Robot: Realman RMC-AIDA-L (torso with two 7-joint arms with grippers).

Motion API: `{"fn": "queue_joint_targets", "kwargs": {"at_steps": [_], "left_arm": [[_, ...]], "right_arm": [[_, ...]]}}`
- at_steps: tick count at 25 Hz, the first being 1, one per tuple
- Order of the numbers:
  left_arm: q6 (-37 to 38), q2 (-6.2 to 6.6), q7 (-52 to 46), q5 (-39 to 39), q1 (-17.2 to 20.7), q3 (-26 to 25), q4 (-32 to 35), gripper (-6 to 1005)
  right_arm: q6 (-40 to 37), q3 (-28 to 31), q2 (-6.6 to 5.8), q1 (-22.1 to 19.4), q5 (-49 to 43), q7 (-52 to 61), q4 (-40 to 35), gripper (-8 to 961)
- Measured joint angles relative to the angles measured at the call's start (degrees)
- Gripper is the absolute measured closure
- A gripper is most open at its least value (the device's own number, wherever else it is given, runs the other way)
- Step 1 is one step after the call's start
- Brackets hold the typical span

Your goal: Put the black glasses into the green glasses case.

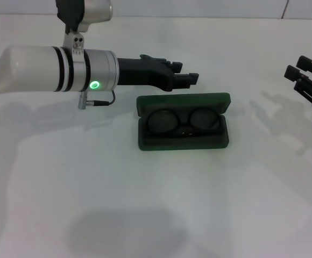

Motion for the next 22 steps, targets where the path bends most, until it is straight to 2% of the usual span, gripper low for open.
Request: {"fn": "queue_joint_targets", "kwargs": {"at_steps": [5, 13, 22], "left_arm": [[-1.1, -0.02, -0.2, 0.4, 0.0, 1.6, -0.3, 428], [-1.7, 0.10, 0.0, 0.3, 0.5, 9.7, 0.3, 427], [-1.6, 0.00, 1.8, -0.3, 2.3, 11.3, 0.6, 427]], "right_arm": [[-0.2, 0.0, 0.05, 0.0, -0.2, -0.1, 0.6, 505], [-0.9, -0.3, 0.06, 0.5, -0.2, -0.4, 2.1, 495], [-0.8, -0.8, 0.23, 0.8, -0.1, -0.5, 2.3, 484]]}}
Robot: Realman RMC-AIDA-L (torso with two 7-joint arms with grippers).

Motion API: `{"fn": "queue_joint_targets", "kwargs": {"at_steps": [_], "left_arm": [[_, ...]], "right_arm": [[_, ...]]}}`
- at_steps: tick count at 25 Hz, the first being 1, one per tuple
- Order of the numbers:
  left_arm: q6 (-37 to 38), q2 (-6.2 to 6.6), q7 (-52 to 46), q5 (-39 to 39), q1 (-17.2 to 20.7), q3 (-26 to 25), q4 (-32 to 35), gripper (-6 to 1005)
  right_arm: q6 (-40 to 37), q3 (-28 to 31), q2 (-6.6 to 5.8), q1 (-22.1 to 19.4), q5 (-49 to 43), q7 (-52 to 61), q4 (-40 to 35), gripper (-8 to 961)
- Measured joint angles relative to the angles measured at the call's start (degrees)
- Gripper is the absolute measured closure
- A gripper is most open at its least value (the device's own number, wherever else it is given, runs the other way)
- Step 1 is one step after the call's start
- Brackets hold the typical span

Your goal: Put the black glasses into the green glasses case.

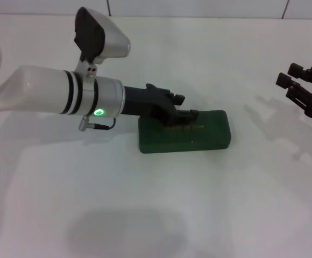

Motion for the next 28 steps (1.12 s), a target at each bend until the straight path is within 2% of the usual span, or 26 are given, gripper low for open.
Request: {"fn": "queue_joint_targets", "kwargs": {"at_steps": [4, 7, 10, 12, 14, 16, 20, 21, 25, 28], "left_arm": [[4.8, 0.14, 4.9, -6.5, 3.2, -0.4, 2.8, 427], [18.6, 0.95, 16.6, -13.4, 8.0, -0.5, 5.8, 426], [31.9, 1.84, 25.2, -17.0, 12.0, -1.0, 7.2, 426], [37.6, 2.31, 28.3, -18.2, 14.3, -2.0, 7.6, 426], [41.9, 2.71, 31.5, -18.3, 16.5, -2.7, 7.3, 426], [44.4, 2.88, 35.2, -17.9, 18.3, -2.9, 6.6, 374], [45.6, 2.56, 40.3, -17.8, 21.1, -3.0, 5.9, 267], [45.7, 2.50, 40.7, -17.8, 21.4, -3.0, 5.8, 236], [45.8, 2.45, 40.8, -17.7, 21.7, -3.0, 5.0, 115], [45.9, 2.65, 41.1, -18.1, 21.8, -3.2, 3.8, 118]], "right_arm": [[-1.9, -1.5, -0.23, 0.1, -0.2, -0.1, 0.0, 479], [-8.1, -2.6, -1.08, 0.1, -2.7, -0.6, -0.2, 475], [-15.8, -2.5, -2.21, 0.4, -7.0, -0.8, -0.6, 471], [-19.9, -2.4, -2.91, 0.8, -9.1, -0.7, -0.6, 469], [-21.5, -2.6, -2.84, 1.0, -10.7, -1.2, -0.6, 466], [-22.1, -2.7, -2.16, 1.3, -13.3, -2.7, -1.1, 464], [-21.8, -3.1, -0.54, 1.8, -16.6, -6.1, -1.2, 282], [-21.7, -3.3, -0.41, 1.8, -16.7, -6.8, -1.0, 237], [-21.6, -3.7, -0.26, 2.3, -16.8, -7.7, -0.1, 186], [-21.6, -3.7, -0.25, 2.4, -16.6, -7.7, 0.0, 148]]}}
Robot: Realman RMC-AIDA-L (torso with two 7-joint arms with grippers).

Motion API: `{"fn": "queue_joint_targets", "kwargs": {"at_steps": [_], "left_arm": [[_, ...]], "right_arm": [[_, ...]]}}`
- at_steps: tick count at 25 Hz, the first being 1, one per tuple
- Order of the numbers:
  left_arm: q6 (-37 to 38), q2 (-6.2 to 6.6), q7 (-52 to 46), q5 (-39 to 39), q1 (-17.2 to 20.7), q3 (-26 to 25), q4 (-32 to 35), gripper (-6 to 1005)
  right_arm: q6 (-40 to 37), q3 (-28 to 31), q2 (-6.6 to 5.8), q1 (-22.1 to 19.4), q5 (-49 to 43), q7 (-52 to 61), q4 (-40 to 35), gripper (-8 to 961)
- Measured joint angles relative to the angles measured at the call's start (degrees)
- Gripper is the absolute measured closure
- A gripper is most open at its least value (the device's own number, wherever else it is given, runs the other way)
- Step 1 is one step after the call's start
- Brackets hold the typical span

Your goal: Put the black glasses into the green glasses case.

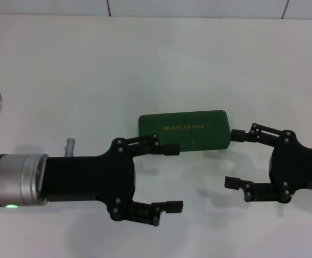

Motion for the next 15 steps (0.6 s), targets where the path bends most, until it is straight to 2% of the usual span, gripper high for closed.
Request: {"fn": "queue_joint_targets", "kwargs": {"at_steps": [4, 15], "left_arm": [[0.1, -0.14, 0.2, 0.1, 0.0, -1.5, -0.8, 120], [0.2, -0.47, 0.5, 0.2, 0.1, -1.7, -1.0, 120]], "right_arm": [[0.1, 0.0, 0.00, 0.1, 0.1, 0.0, 0.0, 97], [0.2, 0.0, 0.16, 0.1, 0.4, -2.8, 1.0, 103]]}}
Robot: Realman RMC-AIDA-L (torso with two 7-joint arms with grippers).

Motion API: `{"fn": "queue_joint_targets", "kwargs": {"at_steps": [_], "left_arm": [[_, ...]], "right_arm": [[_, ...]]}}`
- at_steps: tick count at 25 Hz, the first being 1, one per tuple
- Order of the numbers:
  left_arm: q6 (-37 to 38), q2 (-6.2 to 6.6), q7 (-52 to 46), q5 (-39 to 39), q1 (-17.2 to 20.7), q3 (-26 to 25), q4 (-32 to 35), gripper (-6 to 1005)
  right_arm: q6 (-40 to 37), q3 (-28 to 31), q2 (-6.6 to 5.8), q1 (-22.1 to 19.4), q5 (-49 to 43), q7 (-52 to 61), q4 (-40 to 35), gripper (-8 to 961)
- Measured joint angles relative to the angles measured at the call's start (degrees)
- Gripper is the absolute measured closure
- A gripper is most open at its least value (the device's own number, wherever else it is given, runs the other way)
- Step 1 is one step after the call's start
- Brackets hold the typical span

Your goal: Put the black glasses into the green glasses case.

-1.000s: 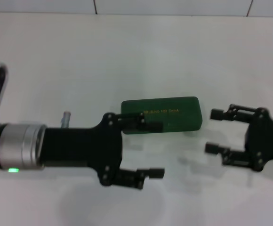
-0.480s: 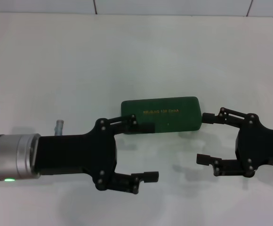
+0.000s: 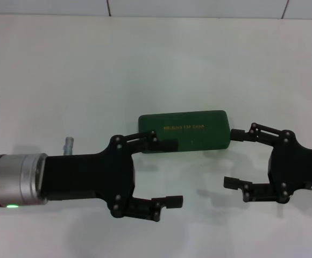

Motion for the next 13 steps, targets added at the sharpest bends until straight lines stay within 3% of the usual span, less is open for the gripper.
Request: {"fn": "queue_joint_targets", "kwargs": {"at_steps": [13], "left_arm": [[-0.5, -0.45, 0.4, -0.4, -0.2, 0.0, -0.1, 120]], "right_arm": [[0.0, 0.2, 0.02, -0.3, 0.1, -1.6, 0.9, 103]]}}
